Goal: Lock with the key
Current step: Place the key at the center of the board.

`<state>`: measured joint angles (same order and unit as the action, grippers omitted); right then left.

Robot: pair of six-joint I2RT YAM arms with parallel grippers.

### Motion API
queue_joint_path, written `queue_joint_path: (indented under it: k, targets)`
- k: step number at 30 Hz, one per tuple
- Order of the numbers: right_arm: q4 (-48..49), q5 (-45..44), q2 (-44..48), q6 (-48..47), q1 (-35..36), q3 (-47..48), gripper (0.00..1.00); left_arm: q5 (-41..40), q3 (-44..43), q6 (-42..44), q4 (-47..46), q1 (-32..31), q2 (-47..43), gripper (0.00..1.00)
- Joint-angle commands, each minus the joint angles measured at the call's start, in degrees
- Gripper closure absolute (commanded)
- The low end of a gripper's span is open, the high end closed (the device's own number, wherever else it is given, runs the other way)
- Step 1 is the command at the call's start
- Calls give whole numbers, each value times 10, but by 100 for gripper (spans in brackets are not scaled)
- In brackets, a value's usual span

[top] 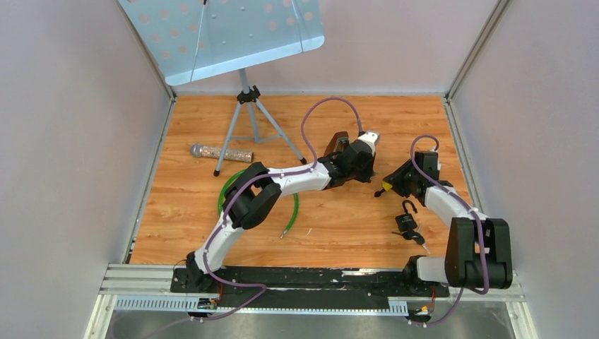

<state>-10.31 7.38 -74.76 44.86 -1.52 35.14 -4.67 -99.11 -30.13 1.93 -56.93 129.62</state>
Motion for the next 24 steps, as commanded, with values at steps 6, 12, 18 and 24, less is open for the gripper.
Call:
queue_joint_path:
  k: [6, 12, 18, 24]
  targets:
    - [60, 34, -39, 8, -4, 14, 84, -27, 24, -8, -56, -9, 2, 59]
    - [11, 11, -29, 19, -5, 29, 62, -47, 36, 13, -51, -19, -21, 47]
    - [-42, -10, 12, 16, -11, 50, 37, -58, 62, 33, -45, -37, -76, 46]
    - [-127, -53, 36, 13, -17, 74, 28, -82, 128, 27, -27, -60, -146, 46]
